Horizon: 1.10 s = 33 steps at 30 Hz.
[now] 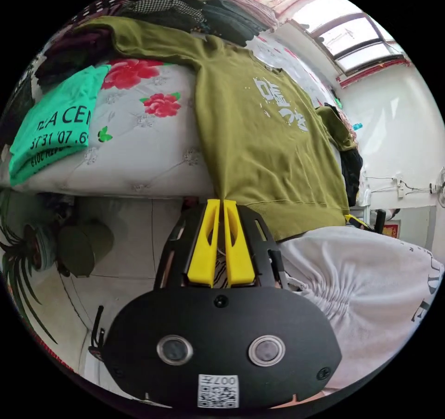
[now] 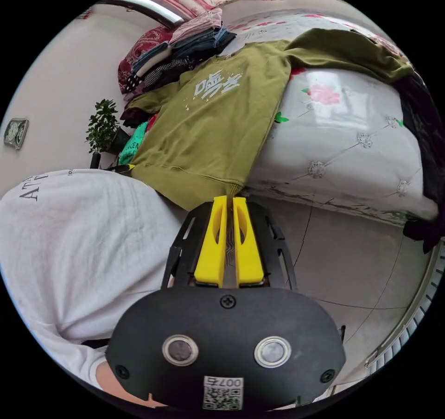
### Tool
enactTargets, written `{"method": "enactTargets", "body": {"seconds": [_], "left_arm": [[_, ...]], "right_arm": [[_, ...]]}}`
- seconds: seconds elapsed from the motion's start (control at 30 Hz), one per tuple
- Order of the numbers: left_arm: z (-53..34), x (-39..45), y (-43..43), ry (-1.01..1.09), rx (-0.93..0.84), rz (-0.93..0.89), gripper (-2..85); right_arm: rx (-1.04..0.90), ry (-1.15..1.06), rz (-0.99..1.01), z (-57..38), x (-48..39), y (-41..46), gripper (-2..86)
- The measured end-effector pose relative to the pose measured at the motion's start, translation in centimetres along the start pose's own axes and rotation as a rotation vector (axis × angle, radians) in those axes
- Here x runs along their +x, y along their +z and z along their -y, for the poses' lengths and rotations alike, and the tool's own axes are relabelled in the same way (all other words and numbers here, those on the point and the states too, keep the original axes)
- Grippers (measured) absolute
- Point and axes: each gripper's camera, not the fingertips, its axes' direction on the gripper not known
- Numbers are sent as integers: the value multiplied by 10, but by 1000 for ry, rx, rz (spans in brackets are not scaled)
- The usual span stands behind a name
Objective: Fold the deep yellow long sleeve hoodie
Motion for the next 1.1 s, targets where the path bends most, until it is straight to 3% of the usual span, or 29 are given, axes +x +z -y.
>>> {"method": "enactTargets", "body": {"seconds": [0.1,0.23,0.43,0.6,0.7,0.83,0.87,1.1], "left_arm": [[-12,-17,17,-95,-3,-17,1],[-22,-22,1,-114,28,78,45],[-11,-30,-47,-111,129,96,59],[33,-42,-95,-164,330,-61,94],[64,-52,-117,-163,386,-60,103],[103,-70,-141,-173,420,-1,110],[115,-77,-151,-182,447,8,114],[204,-125,-213,-203,602,27,139]], "right_arm": [[-47,77,-8,-5,13,37,5],[-92,129,-161,-9,7,51,16],[83,70,-259,42,-35,18,30],[67,-103,-314,135,-108,67,34],[43,-163,-435,183,-140,109,34],[-148,-81,-507,216,-116,183,30],[-28,-134,-523,208,-118,175,28],[-34,76,-415,219,-102,151,4]]}}
